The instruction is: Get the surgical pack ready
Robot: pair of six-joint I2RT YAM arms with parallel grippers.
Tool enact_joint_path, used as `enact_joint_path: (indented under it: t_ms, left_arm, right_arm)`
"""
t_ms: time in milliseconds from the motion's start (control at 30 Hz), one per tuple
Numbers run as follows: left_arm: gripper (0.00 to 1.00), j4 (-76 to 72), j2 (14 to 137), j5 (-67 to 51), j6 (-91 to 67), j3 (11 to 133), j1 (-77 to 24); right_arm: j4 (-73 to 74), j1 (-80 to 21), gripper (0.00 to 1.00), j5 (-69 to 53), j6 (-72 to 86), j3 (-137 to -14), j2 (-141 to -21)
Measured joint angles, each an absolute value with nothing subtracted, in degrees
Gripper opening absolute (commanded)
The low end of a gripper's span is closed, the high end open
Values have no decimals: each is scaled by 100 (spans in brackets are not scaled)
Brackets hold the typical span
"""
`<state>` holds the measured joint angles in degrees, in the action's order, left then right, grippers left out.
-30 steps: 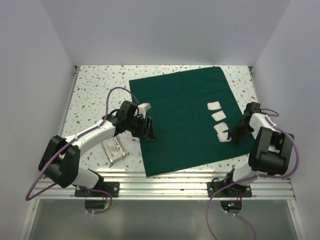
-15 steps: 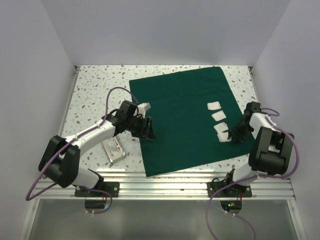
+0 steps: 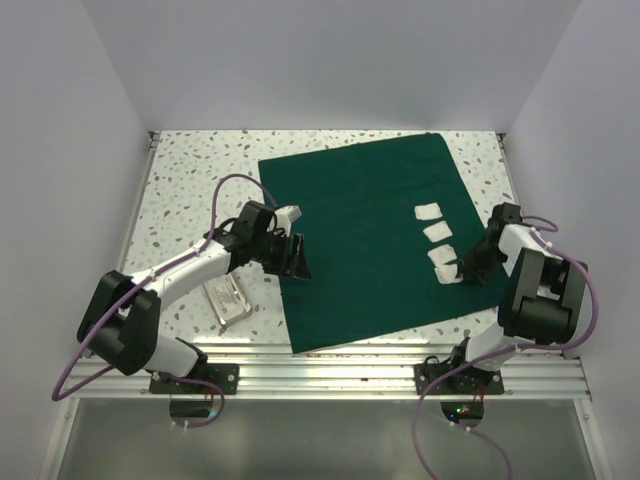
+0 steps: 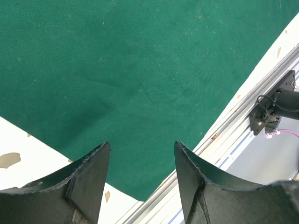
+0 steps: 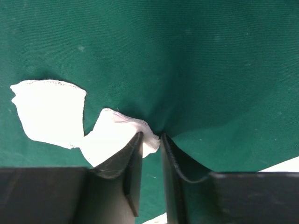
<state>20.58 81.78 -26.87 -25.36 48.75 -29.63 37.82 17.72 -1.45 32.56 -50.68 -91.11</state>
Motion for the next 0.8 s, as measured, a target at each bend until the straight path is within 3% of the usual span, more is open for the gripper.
enact_joint_path:
  t_ms: [300, 800]
  left_arm:
    - [61, 2049, 8232, -2685, -2534, 4875, -2958]
    - [61, 2049, 8259, -2698, -2532, 4875, -2888]
  right_arm:
    - [3769, 1776, 15, -226, 3299, -5142, -9190]
    - [3962, 1776, 17, -137, 3199, -5500, -9262]
